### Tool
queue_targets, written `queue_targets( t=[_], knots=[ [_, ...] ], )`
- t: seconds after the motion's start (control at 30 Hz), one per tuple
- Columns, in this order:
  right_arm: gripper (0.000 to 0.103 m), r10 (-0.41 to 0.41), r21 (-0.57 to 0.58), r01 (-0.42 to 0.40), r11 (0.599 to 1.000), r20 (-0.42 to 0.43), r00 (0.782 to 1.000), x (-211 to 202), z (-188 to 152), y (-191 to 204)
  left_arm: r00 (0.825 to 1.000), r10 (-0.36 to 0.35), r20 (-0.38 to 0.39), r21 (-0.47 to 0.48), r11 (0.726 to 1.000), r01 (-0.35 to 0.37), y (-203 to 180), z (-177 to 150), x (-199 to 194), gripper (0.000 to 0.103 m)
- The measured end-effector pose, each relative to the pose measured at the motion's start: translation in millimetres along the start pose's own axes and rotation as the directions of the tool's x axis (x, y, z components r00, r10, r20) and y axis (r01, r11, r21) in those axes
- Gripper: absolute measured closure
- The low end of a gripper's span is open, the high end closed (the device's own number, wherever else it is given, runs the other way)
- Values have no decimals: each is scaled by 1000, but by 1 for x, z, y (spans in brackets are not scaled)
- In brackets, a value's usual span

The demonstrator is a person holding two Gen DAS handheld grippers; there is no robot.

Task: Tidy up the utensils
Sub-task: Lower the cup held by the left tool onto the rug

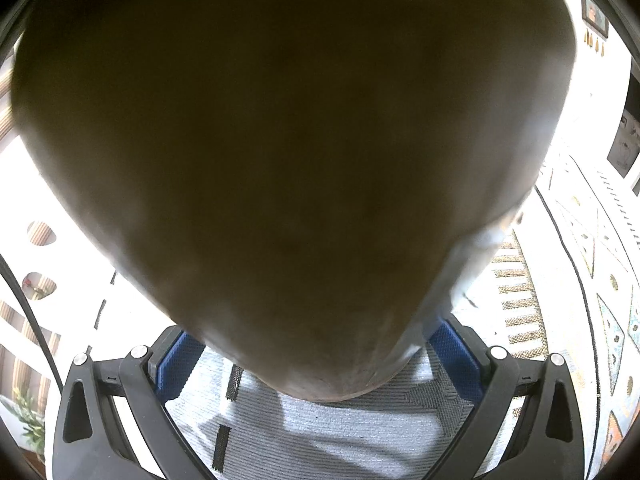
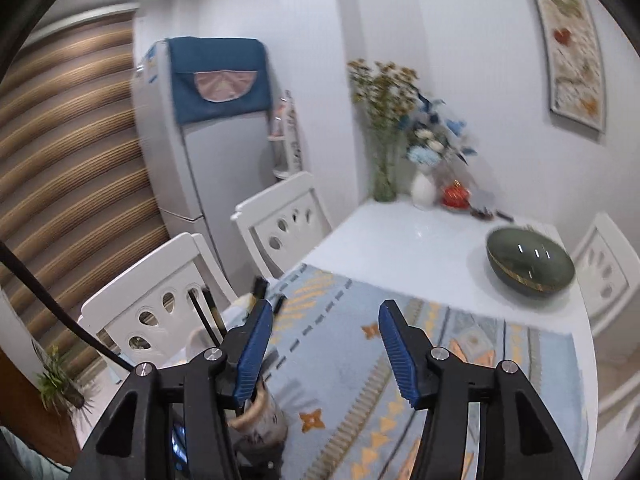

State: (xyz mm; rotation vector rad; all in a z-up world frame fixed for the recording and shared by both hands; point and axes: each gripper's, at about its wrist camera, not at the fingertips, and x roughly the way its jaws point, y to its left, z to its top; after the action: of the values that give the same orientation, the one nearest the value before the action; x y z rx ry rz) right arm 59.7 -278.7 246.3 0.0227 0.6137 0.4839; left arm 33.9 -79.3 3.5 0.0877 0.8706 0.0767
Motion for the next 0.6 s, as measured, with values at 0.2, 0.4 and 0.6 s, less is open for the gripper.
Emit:
queue_targets(
  t=[0.2, 0.4, 0.6],
  knots=[
    [40, -18, 222, 18, 975, -2, 1000, -49, -27, -39, 1000, 1, 0, 1, 1000, -1, 0, 0, 0, 1],
    [30, -31, 461, 21, 887, 13, 999, -96, -72, -74, 1000, 8, -1, 5, 1000, -8, 7, 7, -9, 0],
    [30, -81, 553, 113, 825, -82, 993, -108, -111, -78, 1000, 16, -11, 11, 1000, -16, 3, 7, -6, 0]
  ],
)
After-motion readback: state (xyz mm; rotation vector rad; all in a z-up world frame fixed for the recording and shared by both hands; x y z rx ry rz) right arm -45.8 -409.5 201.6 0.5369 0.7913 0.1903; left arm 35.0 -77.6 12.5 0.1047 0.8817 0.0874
